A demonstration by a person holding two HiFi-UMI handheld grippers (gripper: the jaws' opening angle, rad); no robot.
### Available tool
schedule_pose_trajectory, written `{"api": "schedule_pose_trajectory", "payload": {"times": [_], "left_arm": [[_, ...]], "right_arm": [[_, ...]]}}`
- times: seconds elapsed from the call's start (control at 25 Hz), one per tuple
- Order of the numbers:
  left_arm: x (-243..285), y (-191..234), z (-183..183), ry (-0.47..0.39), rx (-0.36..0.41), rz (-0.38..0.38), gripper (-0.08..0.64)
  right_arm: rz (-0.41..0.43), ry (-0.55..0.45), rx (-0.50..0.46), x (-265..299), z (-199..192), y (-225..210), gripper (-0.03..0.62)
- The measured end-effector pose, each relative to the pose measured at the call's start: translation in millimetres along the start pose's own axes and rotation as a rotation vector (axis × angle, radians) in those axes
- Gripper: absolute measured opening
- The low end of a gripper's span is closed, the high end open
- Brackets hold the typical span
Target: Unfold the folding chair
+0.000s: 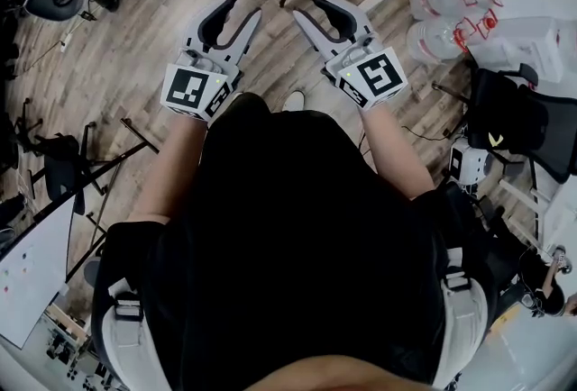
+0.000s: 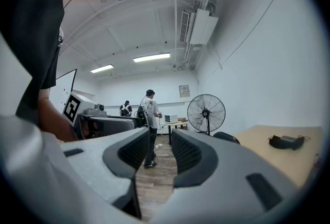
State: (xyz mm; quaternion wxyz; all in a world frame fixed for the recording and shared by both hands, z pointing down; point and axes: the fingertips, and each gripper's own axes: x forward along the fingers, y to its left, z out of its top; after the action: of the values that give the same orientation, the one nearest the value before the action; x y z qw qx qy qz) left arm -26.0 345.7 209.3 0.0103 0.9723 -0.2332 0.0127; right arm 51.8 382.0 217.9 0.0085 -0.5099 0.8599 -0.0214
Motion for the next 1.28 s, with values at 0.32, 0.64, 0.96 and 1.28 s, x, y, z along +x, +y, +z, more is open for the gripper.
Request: {"api": "schedule_pose_trajectory", "payload": {"times": [0.32,0.64,0.96,1.28], "left_arm": [[35,21,-8,0.003,-0.014,-0.008,0.17],[83,82,-12,-0.002,-0.038,-0.033,0.17],[145,173,-3,0.011,-0.029,-0.07,0.167],[190,262,-3,0.013,-0.045,-0.11,0.166]], "right_arm": [[-0.011,0.023,-0.003,17,-9,-36,0.126],[-0.016,0.061,-0.009,76,-14,-79,0.126],[-0.051,0.081,-0.003,169,-5,-145,0.126],[-0.086,0.114,-0.008,258,-5,-188,0.126]]}}
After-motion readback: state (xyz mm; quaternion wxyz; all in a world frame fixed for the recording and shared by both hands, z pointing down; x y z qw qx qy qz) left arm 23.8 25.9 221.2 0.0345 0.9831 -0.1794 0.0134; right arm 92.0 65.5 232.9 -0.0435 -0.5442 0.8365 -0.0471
